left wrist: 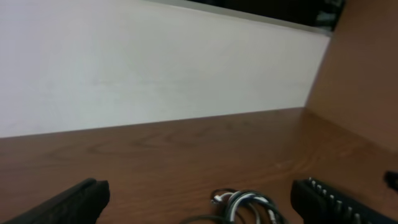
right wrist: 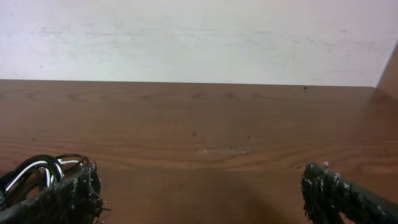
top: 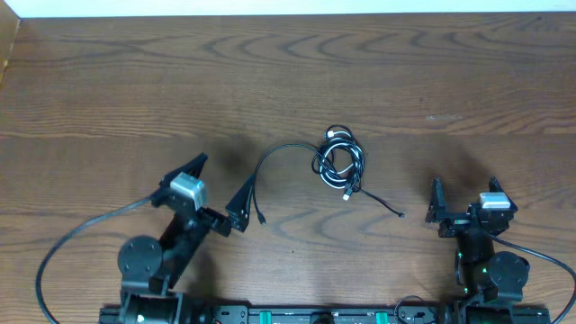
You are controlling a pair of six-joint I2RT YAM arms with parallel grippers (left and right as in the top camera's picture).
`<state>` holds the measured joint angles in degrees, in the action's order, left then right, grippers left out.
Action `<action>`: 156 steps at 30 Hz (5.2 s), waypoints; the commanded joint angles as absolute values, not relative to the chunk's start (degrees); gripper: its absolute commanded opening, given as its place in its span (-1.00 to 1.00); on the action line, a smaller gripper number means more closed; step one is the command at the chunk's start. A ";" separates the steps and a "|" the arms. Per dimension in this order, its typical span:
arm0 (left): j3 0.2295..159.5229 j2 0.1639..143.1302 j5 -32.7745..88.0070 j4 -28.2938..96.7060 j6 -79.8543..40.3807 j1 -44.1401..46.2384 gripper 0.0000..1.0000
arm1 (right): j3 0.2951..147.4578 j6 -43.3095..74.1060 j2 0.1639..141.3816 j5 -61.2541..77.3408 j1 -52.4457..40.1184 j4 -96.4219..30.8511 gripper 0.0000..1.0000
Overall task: Untangle cables
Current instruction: 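Reach the left gripper over the tangled black and white cable bundle, then close the left gripper on the cable bundle and lift it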
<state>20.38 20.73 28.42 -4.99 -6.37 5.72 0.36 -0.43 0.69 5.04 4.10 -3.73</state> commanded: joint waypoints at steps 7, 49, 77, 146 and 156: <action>29.85 32.93 31.68 -3.42 -8.93 10.15 0.96 | 0.32 0.19 0.38 4.62 4.08 -4.03 0.99; 46.19 83.05 21.41 -14.68 -53.78 33.71 0.93 | 0.32 0.19 0.38 4.62 4.08 -4.03 0.99; 46.22 105.16 3.92 -33.54 -81.14 43.22 0.42 | 0.32 0.19 0.38 4.62 4.08 -4.03 0.99; 54.98 112.27 5.02 -47.46 -71.24 45.52 -0.85 | 0.32 0.19 0.38 4.62 4.08 -4.03 0.99; 54.98 91.00 4.58 -9.19 -84.93 40.58 -0.85 | 0.32 0.19 0.38 4.62 4.08 -4.03 0.99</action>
<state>54.52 96.01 4.40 -14.37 -79.07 41.95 0.36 -0.43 0.69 4.84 4.10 -3.70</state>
